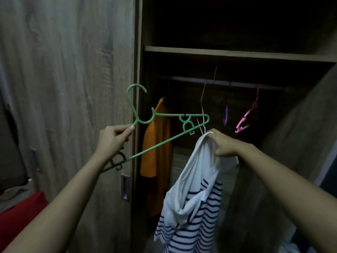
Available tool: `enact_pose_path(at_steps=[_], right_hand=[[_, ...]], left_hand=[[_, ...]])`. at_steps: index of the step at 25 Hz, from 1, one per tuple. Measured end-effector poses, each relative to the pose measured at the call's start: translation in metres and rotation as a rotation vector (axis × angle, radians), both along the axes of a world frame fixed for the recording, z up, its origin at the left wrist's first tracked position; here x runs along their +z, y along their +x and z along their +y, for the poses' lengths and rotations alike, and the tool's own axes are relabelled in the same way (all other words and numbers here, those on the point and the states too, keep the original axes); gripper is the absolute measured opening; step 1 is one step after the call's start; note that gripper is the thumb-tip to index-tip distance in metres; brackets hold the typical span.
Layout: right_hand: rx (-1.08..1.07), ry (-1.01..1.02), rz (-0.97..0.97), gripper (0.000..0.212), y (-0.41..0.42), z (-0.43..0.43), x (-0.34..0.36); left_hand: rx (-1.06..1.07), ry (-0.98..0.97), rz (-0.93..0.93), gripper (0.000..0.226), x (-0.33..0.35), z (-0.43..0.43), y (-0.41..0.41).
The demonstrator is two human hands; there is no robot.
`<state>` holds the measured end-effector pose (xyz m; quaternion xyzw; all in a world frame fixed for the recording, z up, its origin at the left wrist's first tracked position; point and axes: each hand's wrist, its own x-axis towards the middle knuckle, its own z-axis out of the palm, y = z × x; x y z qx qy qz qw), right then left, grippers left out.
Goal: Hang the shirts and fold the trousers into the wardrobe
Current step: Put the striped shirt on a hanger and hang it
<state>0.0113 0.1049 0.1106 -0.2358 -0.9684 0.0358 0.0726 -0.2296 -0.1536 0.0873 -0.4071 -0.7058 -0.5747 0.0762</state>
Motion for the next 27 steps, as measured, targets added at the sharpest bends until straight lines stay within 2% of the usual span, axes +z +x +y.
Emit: enact_pose_path(at_steps=[5,7,10,13,15,17,18,19,20,22,24,27], right_hand=[[-0.047,-0.117,0.031,0.06,-0.004,-0.016,0.008],[-0.035,-0.138,0.029,0.06,-0.009,-0.027,0.014],[0.018,-0.11,0.016,0.064,-0.021,-0.042,0.017],[0.135,-0.169,0.062,0.069,-0.033,-0.062,0.021],[0.197,-0.244,0.109,0.069,-0.04,-0.08,0.029],[0.216,-0.232,0.126,0.065,-0.043,-0.091,0.035],[0.244,-0.138,0.131,0.058,-0.043,-0.092,0.036],[0.283,0.04,0.152,0.047,-0.041,-0.093,0.035],[0.306,0.283,0.195,0.037,-0.038,-0.089,0.033],[0.313,0.712,0.305,0.034,-0.031,-0.076,0.027],[0.298,0.865,0.361,0.034,-0.029,-0.069,0.031],[0.262,0.853,0.418,0.041,-0.03,-0.068,0.044]], left_hand=[[-0.047,-0.091,0.274,0.015,-0.005,-0.044,0.015],[-0.079,-0.089,0.319,0.018,-0.01,-0.043,0.023],[-0.148,-0.045,0.307,0.015,-0.02,-0.028,0.034],[-0.198,-0.03,0.325,0.021,-0.036,-0.001,0.051],[-0.192,0.011,0.307,0.019,-0.05,0.017,0.063],[-0.194,0.055,0.245,0.015,-0.056,0.03,0.074],[-0.196,0.087,0.222,0.013,-0.056,0.033,0.077],[-0.197,0.124,0.199,0.013,-0.055,0.035,0.079],[-0.201,0.165,0.176,0.013,-0.052,0.035,0.08],[-0.243,0.231,0.136,0.013,-0.044,0.036,0.08],[-0.22,0.258,0.169,0.018,-0.033,0.04,0.08],[0.186,0.245,0.367,0.028,-0.037,0.051,0.083]])
